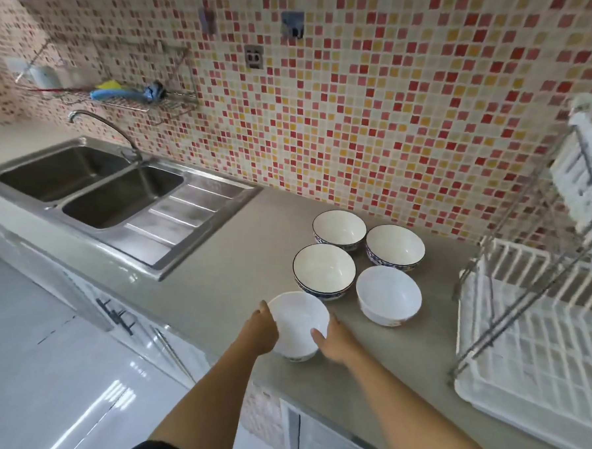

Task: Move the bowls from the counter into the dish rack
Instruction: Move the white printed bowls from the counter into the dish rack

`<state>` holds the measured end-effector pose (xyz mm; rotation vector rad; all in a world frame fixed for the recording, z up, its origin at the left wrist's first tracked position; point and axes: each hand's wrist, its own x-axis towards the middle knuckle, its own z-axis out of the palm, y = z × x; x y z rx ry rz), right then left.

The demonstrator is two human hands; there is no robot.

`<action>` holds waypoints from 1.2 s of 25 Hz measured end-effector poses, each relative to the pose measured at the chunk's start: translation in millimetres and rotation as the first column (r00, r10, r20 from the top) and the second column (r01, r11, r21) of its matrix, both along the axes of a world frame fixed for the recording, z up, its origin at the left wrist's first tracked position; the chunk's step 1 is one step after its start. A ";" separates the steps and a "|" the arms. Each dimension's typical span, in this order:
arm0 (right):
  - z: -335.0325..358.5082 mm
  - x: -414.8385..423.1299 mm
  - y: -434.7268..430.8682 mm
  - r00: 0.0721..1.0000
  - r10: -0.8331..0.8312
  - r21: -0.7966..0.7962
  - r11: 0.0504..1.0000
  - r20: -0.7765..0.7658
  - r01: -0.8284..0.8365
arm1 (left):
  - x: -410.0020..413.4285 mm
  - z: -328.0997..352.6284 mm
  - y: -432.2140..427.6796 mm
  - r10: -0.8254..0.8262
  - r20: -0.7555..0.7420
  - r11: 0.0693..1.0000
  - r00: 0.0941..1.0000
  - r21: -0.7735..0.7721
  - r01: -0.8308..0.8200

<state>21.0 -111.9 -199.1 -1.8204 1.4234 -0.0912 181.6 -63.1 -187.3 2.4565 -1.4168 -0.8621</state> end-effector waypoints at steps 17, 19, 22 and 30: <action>171.5 -68.8 24.7 0.718 0.015 -0.385 0.852 0.696 0.355 | -37.8 170.6 0.6 -0.206 0.000 0.648 0.979 -0.749 0.136; 216.7 -91.1 34.5 0.653 0.056 -0.419 0.807 0.755 0.415 | -62.4 210.8 1.2 -0.304 -0.048 0.531 0.952 -0.838 0.127; 271.6 -132.4 43.0 0.611 0.164 -0.495 0.759 0.775 0.424 | -105.9 264.5 5.6 -0.490 -0.129 0.383 0.862 -0.920 0.080; 347.2 -270.7 24.3 0.726 0.195 -0.674 0.582 0.660 0.456 | -222.3 350.3 -33.8 -0.708 -0.113 0.302 0.697 -0.941 0.155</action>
